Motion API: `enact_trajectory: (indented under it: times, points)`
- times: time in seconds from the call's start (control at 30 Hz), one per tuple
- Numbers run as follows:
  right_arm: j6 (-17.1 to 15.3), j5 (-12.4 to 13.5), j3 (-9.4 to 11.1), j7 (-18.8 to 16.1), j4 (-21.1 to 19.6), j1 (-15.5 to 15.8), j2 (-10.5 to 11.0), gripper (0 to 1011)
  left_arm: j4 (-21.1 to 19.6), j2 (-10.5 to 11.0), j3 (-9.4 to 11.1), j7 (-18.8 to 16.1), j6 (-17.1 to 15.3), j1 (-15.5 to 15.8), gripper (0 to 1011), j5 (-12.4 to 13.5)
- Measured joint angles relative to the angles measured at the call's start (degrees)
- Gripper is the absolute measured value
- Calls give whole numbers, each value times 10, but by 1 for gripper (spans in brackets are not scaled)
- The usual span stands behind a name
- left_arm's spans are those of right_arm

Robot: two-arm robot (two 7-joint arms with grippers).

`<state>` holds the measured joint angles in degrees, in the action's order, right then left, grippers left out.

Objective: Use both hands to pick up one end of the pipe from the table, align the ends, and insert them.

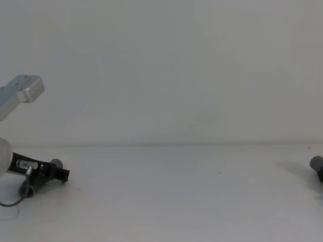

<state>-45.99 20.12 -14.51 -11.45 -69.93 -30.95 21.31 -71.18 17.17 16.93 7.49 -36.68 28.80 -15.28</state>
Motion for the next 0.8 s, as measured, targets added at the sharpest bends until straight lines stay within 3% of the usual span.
enact_trajectory:
  times: [0.8]
  points:
    - [1,0,0,0,0,0,0,286,1,0,0,0,0,0,583,0]
